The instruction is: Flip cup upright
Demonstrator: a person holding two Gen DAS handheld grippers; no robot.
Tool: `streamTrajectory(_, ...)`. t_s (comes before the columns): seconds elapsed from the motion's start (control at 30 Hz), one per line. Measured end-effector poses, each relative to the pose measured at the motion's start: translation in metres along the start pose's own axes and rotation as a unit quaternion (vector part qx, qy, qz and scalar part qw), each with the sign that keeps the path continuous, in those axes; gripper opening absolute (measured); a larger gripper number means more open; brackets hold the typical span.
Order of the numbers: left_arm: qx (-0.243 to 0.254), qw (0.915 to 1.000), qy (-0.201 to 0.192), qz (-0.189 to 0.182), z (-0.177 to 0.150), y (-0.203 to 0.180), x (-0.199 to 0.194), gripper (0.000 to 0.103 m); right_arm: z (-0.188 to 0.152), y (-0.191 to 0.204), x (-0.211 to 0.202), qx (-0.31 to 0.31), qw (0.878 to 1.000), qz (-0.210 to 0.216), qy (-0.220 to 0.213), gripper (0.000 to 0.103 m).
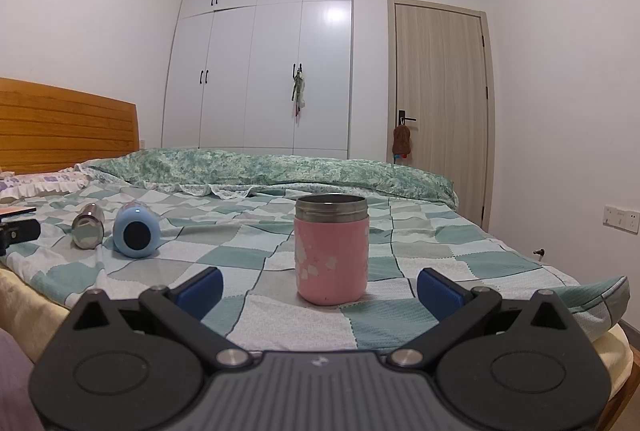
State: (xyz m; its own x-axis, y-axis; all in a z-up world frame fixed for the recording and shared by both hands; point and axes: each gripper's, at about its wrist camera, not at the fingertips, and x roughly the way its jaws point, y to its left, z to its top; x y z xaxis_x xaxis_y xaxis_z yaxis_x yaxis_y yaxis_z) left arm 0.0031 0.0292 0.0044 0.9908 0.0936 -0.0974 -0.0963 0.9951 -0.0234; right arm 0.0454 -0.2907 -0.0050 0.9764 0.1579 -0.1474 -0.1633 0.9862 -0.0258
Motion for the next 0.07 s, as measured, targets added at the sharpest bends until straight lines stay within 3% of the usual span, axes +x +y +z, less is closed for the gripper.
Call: streamTrajectory(0.07,-0.001,1.0000,0.000,0.000,0.0002,0.0011,0.0001,0.103,0.0000,0.0001,0.0000,0.000,1.000,0.000,0.000,0.103)
